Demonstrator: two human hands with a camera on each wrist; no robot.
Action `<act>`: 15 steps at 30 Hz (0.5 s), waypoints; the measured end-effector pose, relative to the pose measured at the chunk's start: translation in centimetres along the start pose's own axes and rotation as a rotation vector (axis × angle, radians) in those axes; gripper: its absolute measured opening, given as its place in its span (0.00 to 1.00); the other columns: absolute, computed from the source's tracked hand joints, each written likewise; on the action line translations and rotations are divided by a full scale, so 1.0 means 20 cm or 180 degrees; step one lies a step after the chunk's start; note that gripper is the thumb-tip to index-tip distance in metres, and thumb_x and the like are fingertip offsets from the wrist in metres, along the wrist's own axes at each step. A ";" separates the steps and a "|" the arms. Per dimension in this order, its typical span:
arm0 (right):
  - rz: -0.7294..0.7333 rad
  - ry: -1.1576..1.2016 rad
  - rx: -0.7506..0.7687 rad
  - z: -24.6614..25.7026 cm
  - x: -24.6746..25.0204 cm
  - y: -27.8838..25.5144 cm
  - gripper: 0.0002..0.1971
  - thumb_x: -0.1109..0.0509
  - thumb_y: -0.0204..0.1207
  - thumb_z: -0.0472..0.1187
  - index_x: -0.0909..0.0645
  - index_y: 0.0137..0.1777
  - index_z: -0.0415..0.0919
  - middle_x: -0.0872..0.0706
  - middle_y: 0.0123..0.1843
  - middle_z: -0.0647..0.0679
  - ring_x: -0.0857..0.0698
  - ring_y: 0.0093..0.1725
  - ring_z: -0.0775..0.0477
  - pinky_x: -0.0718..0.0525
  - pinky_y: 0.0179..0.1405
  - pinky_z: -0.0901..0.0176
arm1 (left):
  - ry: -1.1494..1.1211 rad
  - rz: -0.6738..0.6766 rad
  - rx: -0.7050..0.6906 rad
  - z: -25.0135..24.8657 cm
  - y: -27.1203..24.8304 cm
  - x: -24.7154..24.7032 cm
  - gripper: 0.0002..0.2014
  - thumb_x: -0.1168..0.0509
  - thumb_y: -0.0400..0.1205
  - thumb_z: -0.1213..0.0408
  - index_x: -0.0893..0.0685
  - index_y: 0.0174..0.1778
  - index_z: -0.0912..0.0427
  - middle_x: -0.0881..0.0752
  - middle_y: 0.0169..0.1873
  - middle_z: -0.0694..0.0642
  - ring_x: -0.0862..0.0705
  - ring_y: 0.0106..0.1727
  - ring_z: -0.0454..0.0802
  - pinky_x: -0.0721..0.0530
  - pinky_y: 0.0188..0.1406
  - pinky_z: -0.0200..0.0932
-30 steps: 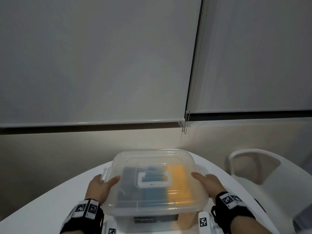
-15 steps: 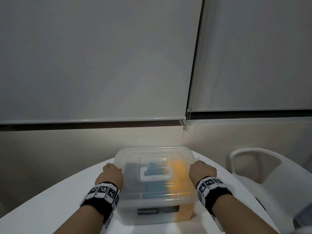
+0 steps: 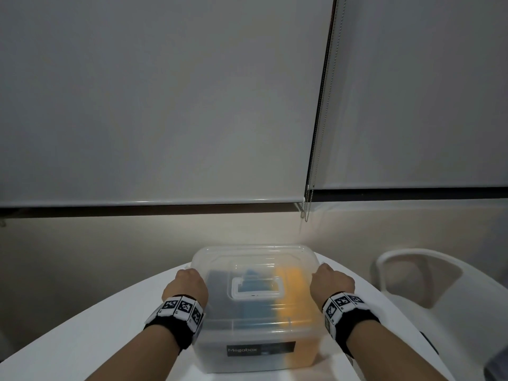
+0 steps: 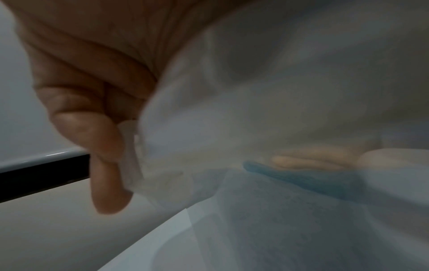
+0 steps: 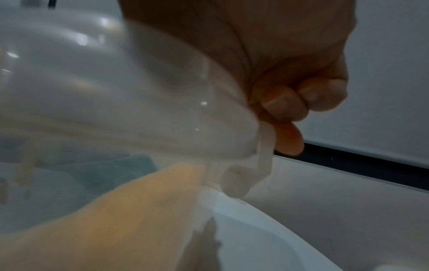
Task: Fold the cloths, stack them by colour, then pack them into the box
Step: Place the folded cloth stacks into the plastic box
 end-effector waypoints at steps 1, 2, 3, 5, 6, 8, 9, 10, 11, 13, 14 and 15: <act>-0.0023 0.0013 0.0003 -0.01 0.00 0.00 0.14 0.47 0.85 0.47 0.28 0.62 0.41 0.13 0.54 0.49 0.13 0.53 0.48 0.29 0.39 0.60 | -0.0003 -0.0031 -0.0001 0.01 0.00 0.00 0.17 0.51 0.85 0.64 0.30 0.69 0.62 0.24 0.67 0.59 0.20 0.67 0.58 0.20 0.61 0.50; -0.0075 -0.0001 0.0017 -0.01 0.00 0.00 0.15 0.49 0.86 0.49 0.28 0.61 0.41 0.13 0.54 0.49 0.13 0.53 0.48 0.29 0.39 0.60 | 0.0005 -0.0039 -0.0008 0.01 0.00 0.01 0.17 0.51 0.85 0.63 0.30 0.69 0.61 0.23 0.66 0.59 0.20 0.66 0.58 0.20 0.59 0.50; -0.0130 -0.0057 0.0043 -0.02 0.00 0.00 0.16 0.50 0.86 0.51 0.27 0.61 0.41 0.13 0.54 0.48 0.14 0.54 0.47 0.28 0.39 0.59 | -0.0002 -0.0050 -0.0016 0.02 0.00 0.01 0.16 0.51 0.86 0.61 0.30 0.68 0.60 0.22 0.65 0.58 0.19 0.65 0.58 0.21 0.58 0.49; -0.0236 -0.0327 0.0152 -0.02 0.01 -0.01 0.19 0.52 0.87 0.51 0.24 0.61 0.42 0.14 0.56 0.49 0.14 0.56 0.47 0.28 0.40 0.58 | 0.0002 -0.0057 -0.0024 0.02 0.01 0.01 0.15 0.50 0.85 0.60 0.29 0.66 0.58 0.18 0.62 0.57 0.17 0.62 0.57 0.21 0.55 0.47; -0.0246 -0.0482 0.0236 -0.02 0.01 -0.02 0.20 0.53 0.87 0.50 0.23 0.61 0.42 0.15 0.58 0.49 0.15 0.57 0.47 0.28 0.40 0.58 | 0.0027 -0.0046 -0.0032 0.02 0.01 0.01 0.14 0.50 0.85 0.60 0.29 0.65 0.58 0.16 0.60 0.56 0.17 0.61 0.57 0.21 0.53 0.46; -0.0201 -0.0623 0.0332 -0.01 0.01 -0.02 0.22 0.55 0.88 0.49 0.21 0.62 0.42 0.15 0.59 0.49 0.15 0.59 0.47 0.26 0.42 0.57 | 0.0100 -0.0040 -0.0066 0.01 0.01 0.02 0.13 0.51 0.85 0.60 0.29 0.63 0.57 0.14 0.57 0.56 0.15 0.59 0.57 0.23 0.49 0.45; -0.0173 -0.0637 0.0329 -0.01 0.01 -0.02 0.22 0.55 0.88 0.50 0.21 0.62 0.42 0.15 0.59 0.49 0.15 0.59 0.47 0.27 0.42 0.57 | 0.0114 -0.0051 -0.0091 0.02 0.01 0.02 0.13 0.52 0.85 0.59 0.29 0.63 0.56 0.14 0.56 0.55 0.15 0.58 0.57 0.25 0.46 0.44; -0.0166 -0.0647 0.0317 -0.01 0.01 -0.02 0.22 0.55 0.88 0.50 0.21 0.62 0.42 0.15 0.59 0.49 0.15 0.58 0.47 0.28 0.41 0.57 | 0.0111 -0.0077 -0.0125 0.03 0.00 0.02 0.13 0.53 0.86 0.58 0.30 0.63 0.55 0.14 0.55 0.55 0.15 0.57 0.57 0.27 0.45 0.44; -0.0179 -0.0633 0.0318 -0.02 0.01 -0.02 0.22 0.55 0.88 0.51 0.21 0.61 0.42 0.14 0.59 0.49 0.15 0.58 0.47 0.29 0.40 0.58 | 0.0095 -0.0112 -0.0172 0.03 0.00 0.02 0.14 0.55 0.86 0.57 0.30 0.63 0.54 0.14 0.56 0.55 0.15 0.56 0.58 0.28 0.44 0.44; -0.0209 -0.0584 0.0314 -0.02 0.02 -0.04 0.22 0.55 0.88 0.51 0.21 0.60 0.42 0.14 0.57 0.49 0.14 0.57 0.47 0.29 0.40 0.58 | -0.0079 -0.0210 -0.0198 0.06 -0.01 0.02 0.16 0.57 0.86 0.55 0.31 0.64 0.52 0.13 0.55 0.54 0.15 0.55 0.58 0.28 0.45 0.46; -0.0222 -0.0547 0.0307 -0.03 0.03 -0.05 0.22 0.55 0.87 0.52 0.21 0.59 0.43 0.14 0.57 0.49 0.14 0.56 0.48 0.29 0.40 0.59 | -0.0198 -0.0267 -0.0175 0.07 -0.02 0.03 0.16 0.58 0.86 0.53 0.32 0.65 0.52 0.13 0.53 0.54 0.15 0.55 0.57 0.28 0.45 0.46; -0.0226 -0.0506 0.0303 -0.03 0.03 -0.05 0.22 0.55 0.87 0.52 0.21 0.58 0.43 0.13 0.57 0.49 0.14 0.56 0.48 0.29 0.40 0.59 | -0.0280 -0.0314 -0.0153 0.07 -0.02 0.03 0.17 0.58 0.86 0.52 0.32 0.66 0.52 0.13 0.52 0.54 0.15 0.54 0.57 0.27 0.46 0.46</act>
Point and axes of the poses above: each hand's wrist, its own y-axis towards the middle knuckle, its own x-axis out of the back of the hand, z = x × y, the point moved 5 cm from there along y, towards the middle knuckle
